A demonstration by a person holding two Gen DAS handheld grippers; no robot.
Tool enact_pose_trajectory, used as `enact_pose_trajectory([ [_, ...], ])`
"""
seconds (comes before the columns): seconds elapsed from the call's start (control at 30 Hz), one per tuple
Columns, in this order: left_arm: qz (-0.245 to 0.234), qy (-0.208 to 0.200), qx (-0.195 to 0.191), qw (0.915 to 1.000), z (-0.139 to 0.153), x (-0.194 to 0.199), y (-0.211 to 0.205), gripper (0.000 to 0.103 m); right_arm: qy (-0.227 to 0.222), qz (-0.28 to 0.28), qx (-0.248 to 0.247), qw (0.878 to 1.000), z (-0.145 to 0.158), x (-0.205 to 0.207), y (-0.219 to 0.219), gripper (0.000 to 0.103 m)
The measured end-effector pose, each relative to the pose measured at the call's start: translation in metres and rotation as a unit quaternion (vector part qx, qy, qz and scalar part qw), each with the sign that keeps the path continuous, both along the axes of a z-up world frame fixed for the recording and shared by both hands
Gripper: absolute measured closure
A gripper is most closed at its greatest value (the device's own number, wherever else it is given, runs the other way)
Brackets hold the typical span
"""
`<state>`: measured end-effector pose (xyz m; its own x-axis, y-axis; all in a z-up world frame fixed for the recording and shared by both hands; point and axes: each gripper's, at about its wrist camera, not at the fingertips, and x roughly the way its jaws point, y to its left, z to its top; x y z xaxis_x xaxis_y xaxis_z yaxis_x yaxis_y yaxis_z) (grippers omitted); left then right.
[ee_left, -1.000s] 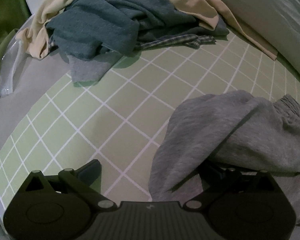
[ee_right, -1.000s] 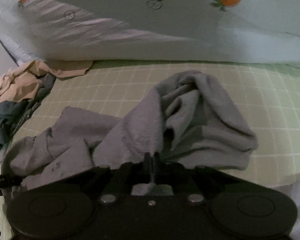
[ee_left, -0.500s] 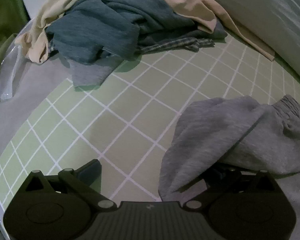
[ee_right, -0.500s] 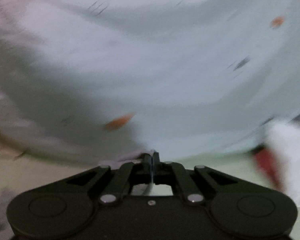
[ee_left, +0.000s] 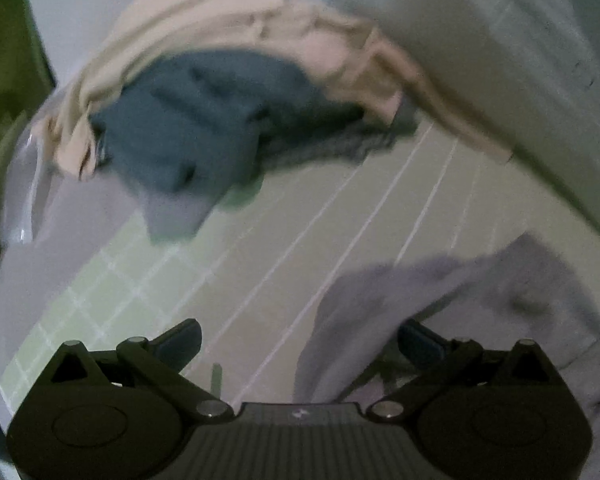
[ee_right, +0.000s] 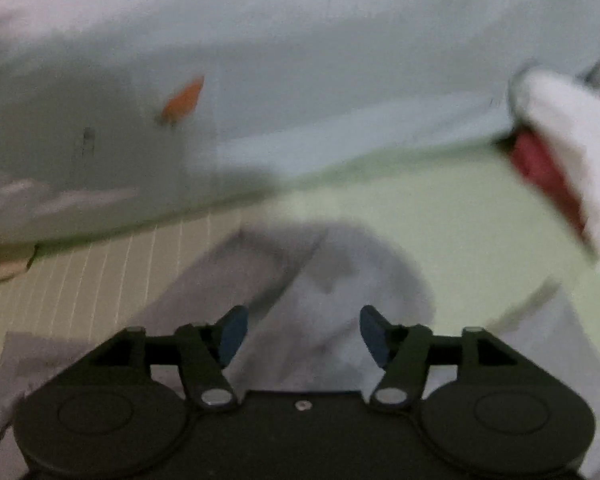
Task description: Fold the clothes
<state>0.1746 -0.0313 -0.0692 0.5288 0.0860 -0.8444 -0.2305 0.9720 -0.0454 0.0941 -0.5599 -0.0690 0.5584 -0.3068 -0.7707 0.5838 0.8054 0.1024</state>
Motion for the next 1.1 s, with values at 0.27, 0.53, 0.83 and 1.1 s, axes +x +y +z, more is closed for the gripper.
enact_pose_trajectory([
  [0.27, -0.101, -0.022, -0.028, 0.9943, 0.010, 0.051, -0.049, 0.000, 0.053, -0.047, 0.055, 0.996, -0.047, 0.001, 0.000, 0.031],
  [0.53, -0.200, 0.000, -0.060, 0.9780, -0.019, 0.109, -0.135, 0.002, 0.072, -0.083, 0.080, 0.991, -0.060, 0.001, -0.015, 0.026],
  [0.83, -0.187, 0.036, -0.092, 0.9774, -0.034, 0.104, -0.154, 0.095, 0.049, -0.072, 0.086, 0.993, -0.058, -0.006, -0.019, 0.076],
  [1.1, -0.172, -0.042, -0.074, 0.9814, 0.018, 0.030, -0.123, 0.103, -0.009, -0.062, -0.005, 0.998, -0.015, -0.055, -0.014, 0.101],
])
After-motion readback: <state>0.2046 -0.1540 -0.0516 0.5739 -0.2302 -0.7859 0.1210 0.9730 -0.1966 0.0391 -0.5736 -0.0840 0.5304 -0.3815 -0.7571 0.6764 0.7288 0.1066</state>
